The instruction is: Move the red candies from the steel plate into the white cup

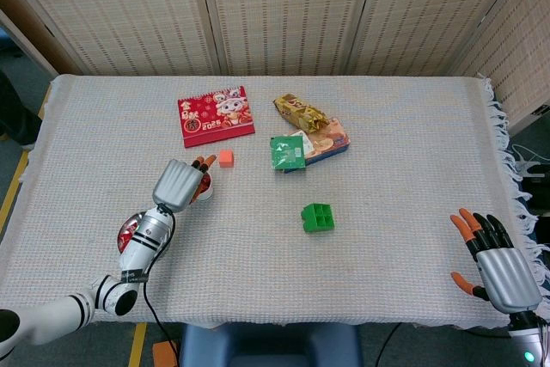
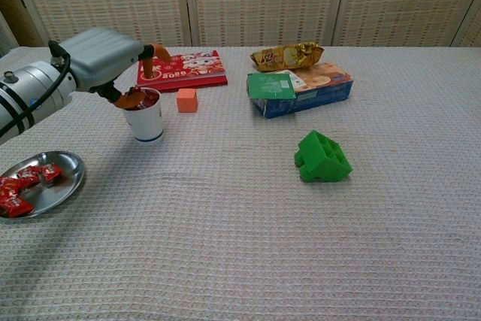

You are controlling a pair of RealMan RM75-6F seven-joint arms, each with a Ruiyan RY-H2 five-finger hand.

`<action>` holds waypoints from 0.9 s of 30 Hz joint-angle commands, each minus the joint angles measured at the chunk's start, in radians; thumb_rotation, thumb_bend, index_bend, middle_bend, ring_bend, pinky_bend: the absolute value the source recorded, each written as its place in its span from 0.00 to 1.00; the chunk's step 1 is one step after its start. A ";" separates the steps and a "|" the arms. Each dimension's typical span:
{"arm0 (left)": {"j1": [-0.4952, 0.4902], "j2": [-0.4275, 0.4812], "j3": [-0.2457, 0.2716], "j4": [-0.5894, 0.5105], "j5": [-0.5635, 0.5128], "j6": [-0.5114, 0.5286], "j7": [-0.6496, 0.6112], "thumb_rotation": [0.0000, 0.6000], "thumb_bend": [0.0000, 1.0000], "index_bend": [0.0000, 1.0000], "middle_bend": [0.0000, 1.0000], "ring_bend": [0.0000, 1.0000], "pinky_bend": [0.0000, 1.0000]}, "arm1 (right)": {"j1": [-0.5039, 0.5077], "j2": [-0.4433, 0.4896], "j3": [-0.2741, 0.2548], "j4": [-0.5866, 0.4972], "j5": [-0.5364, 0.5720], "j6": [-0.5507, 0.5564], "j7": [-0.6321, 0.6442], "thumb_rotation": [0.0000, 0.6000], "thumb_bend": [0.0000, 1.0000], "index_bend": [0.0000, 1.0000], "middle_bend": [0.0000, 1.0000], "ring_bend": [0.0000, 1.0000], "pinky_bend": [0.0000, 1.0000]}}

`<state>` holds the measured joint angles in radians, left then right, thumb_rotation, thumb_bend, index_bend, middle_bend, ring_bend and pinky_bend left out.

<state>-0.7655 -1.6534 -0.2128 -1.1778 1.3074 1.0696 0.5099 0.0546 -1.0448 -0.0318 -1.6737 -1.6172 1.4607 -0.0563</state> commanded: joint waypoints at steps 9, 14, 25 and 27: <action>0.104 0.143 0.061 -0.252 0.074 0.128 -0.118 1.00 0.38 0.12 0.26 0.71 1.00 | -0.004 0.002 -0.004 0.004 -0.019 0.014 0.010 1.00 0.13 0.00 0.00 0.00 0.00; 0.307 0.320 0.292 -0.368 0.267 0.301 -0.398 1.00 0.39 0.03 0.09 0.23 0.58 | -0.008 -0.006 -0.003 0.014 -0.023 0.024 0.002 1.00 0.12 0.00 0.00 0.00 0.00; 0.607 0.376 0.409 -0.241 0.404 0.682 -0.503 1.00 0.38 0.00 0.00 0.00 0.16 | -0.008 -0.046 -0.009 0.013 -0.043 0.022 -0.060 1.00 0.12 0.00 0.00 0.00 0.00; 0.613 0.393 0.399 -0.256 0.399 0.682 -0.515 1.00 0.38 0.00 0.00 0.00 0.16 | -0.014 -0.049 -0.011 0.014 -0.049 0.033 -0.073 1.00 0.12 0.00 0.00 0.00 0.00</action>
